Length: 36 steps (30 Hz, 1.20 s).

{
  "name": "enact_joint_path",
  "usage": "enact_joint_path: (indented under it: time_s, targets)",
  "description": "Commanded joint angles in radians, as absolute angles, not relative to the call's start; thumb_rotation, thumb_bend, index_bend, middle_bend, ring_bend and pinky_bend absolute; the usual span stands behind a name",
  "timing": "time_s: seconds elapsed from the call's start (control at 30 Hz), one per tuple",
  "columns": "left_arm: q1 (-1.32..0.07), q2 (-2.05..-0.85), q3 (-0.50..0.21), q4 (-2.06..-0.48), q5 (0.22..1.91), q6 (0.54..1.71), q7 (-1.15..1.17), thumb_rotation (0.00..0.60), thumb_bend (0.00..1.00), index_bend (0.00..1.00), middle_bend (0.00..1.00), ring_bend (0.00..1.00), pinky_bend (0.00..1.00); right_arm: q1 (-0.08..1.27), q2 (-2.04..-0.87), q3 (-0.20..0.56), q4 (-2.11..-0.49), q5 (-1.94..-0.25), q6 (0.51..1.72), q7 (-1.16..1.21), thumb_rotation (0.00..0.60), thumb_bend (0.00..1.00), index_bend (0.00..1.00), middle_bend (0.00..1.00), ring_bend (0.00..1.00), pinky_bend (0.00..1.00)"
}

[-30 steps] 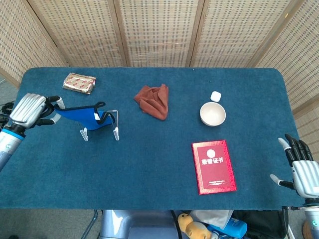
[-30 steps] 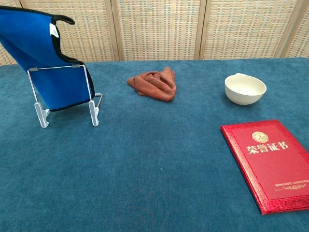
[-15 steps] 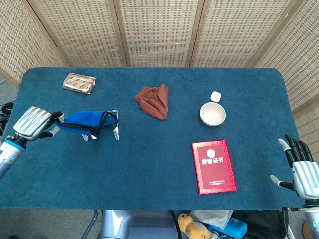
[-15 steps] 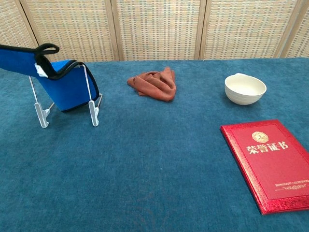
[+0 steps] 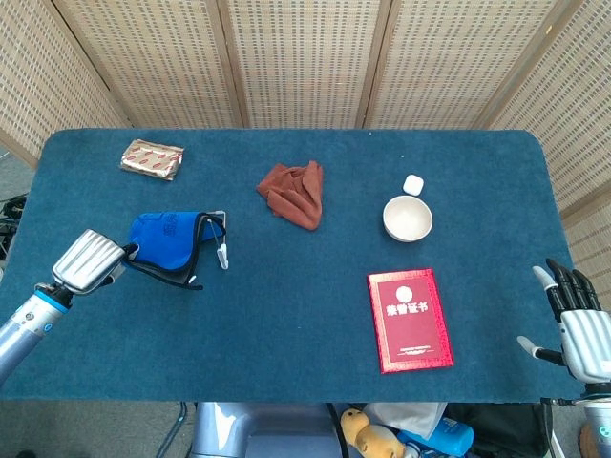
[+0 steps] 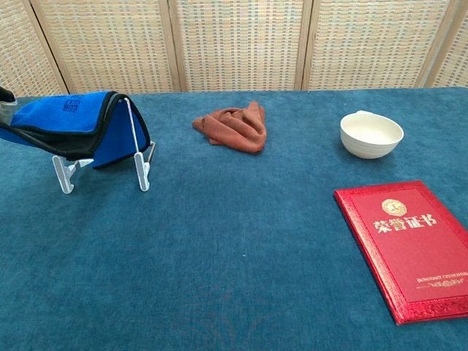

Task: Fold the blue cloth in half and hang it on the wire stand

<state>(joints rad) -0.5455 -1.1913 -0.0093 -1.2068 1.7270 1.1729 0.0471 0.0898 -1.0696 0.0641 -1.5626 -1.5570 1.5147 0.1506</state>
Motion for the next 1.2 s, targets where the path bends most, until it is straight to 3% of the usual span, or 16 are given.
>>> enact_joint_path:
  time_s: [0.03,0.1,0.13,0.33,0.5,0.73,0.8,0.9,1.0,1.07,1.13,1.2]
  targets:
    - [-0.539,-1.209,0.009,-1.193,1.745,1.179,0.149,0.6,0.34,0.27,0.77,0.84,0.92,0.089,-1.069,0.064,-1.564,-1.558,1.516,0.152,0.6,0.0,0.01,0.0,0.0,0.0]
    - [-0.537,-1.213,0.015,-1.18,1.76,1.195,0.19,0.6,0.25,0.06,0.62,0.77,0.89,0.088,-1.068,0.063,-1.564,-1.559,1.518,0.153,0.6,0.0,0.01,0.0,0.0,0.0]
    - [-0.535,-1.217,0.017,-1.169,1.77,1.209,0.206,0.6,0.2,0.01,0.53,0.73,0.87,0.088,-1.068,0.063,-1.564,-1.559,1.519,0.154,0.6,0.0,0.01,0.0,0.0,0.0]
    - [-0.526,-1.229,0.039,-1.124,1.806,1.265,0.193,0.6,0.12,0.0,0.24,0.61,0.85,0.087,-1.066,0.061,-1.563,-1.564,1.52,0.157,0.6,0.0,0.01,0.0,0.0,0.0]
    - [-0.517,-1.24,0.041,-1.092,1.814,1.316,0.155,0.6,0.1,0.0,0.11,0.54,0.85,0.086,-1.065,0.06,-1.566,-1.57,1.524,0.156,0.6,0.0,0.01,0.0,0.0,0.0]
    - [-0.448,-1.202,-0.015,-1.13,1.702,1.437,-0.044,0.6,0.11,0.0,0.06,0.47,0.82,0.082,-1.062,0.058,-1.572,-1.579,1.536,0.155,0.6,0.0,0.01,0.0,0.0,0.0]
    - [-0.418,-1.183,-0.029,-1.173,1.652,1.455,-0.116,0.58,0.1,0.0,0.02,0.33,0.67,0.081,-1.061,0.058,-1.574,-1.58,1.538,0.155,0.6,0.0,0.01,0.0,0.0,0.0]
    - [-0.37,-1.127,-0.036,-1.286,1.57,1.443,-0.189,0.472,0.08,0.0,0.0,0.07,0.33,0.08,-1.06,0.057,-1.575,-1.584,1.541,0.155,0.6,0.0,0.01,0.0,0.0,0.0]
    - [-0.327,-1.083,-0.042,-1.396,1.506,1.444,-0.191,0.41,0.07,0.0,0.0,0.0,0.16,0.081,-1.062,0.055,-1.577,-1.59,1.543,0.147,0.6,0.0,0.01,0.0,0.0,0.0]
    - [-0.305,-1.07,-0.042,-1.442,1.48,1.449,-0.178,0.444,0.07,0.0,0.0,0.0,0.11,0.081,-1.064,0.054,-1.577,-1.594,1.544,0.14,0.6,0.0,0.01,0.0,0.0,0.0]
    - [-0.278,-1.056,-0.039,-1.499,1.445,1.452,-0.141,0.55,0.07,0.0,0.0,0.0,0.07,0.08,-1.068,0.053,-1.576,-1.598,1.547,0.132,0.6,0.0,0.01,0.0,0.0,0.0]
    - [-0.245,-1.04,-0.024,-1.559,1.414,1.459,-0.069,0.598,0.07,0.0,0.0,0.0,0.05,0.078,-1.072,0.051,-1.576,-1.606,1.554,0.12,0.6,0.0,0.01,0.0,0.0,0.0]
